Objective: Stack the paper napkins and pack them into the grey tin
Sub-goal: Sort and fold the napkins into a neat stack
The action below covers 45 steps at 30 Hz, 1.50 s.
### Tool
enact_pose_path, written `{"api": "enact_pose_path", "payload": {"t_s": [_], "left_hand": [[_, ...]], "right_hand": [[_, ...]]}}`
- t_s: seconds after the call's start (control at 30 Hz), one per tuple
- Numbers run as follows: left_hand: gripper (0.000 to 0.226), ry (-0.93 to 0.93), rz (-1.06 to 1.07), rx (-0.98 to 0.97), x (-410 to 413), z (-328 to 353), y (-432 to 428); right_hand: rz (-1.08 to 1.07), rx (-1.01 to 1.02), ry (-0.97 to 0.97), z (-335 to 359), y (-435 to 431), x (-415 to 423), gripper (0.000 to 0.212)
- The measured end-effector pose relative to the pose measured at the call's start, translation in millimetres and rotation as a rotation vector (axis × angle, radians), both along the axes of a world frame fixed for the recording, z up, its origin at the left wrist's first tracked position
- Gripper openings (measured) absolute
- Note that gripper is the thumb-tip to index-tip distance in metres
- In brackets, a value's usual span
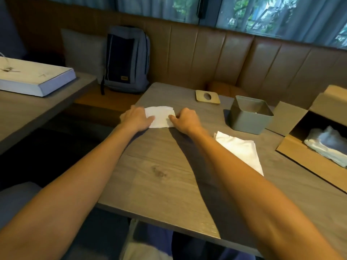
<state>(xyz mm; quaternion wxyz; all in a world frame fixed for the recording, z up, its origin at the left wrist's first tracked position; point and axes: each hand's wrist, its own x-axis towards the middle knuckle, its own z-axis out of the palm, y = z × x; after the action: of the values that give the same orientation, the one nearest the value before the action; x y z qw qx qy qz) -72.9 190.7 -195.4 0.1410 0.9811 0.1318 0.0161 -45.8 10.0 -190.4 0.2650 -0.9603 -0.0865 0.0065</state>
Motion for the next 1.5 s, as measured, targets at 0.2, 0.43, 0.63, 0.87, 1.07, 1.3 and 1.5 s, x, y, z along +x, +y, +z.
{"api": "enact_pose_path", "payload": {"t_s": [0.2,0.43,0.63,0.87,1.07,1.3,1.5], "left_hand": [[0.067,0.117,-0.040,-0.307,5.6,19.6,-0.6],[0.038,0.055,-0.045,-0.794,-0.7,30.0,-21.0],[0.050,0.128,-0.279,-1.328,-17.8,61.7,-89.9],[0.028,0.005,-0.515,-0.948,-34.5,48.2,-173.6],[0.022,-0.005,-0.597,-0.720,-45.2,15.4,-192.4],[0.037,0.017,-0.632,-0.579,-47.1,8.9,-190.2],[0.061,0.033,-0.690,-0.291,-50.8,6.9,-190.9]], "right_hand": [[-0.089,0.122,0.044,-6.9,20.2,17.6,0.029],[0.019,0.541,0.022,17.8,-22.9,-6.1,0.020],[0.017,0.627,-0.078,40.0,-116.6,-59.4,0.051],[-0.143,0.441,-0.078,21.9,-196.3,-117.6,0.034],[-0.151,0.272,-0.033,-2.7,-212.8,-138.8,0.054],[-0.122,0.066,0.066,2.1,-214.6,-131.7,0.065],[-0.061,0.006,0.189,10.5,-224.0,-117.5,0.072]]}}
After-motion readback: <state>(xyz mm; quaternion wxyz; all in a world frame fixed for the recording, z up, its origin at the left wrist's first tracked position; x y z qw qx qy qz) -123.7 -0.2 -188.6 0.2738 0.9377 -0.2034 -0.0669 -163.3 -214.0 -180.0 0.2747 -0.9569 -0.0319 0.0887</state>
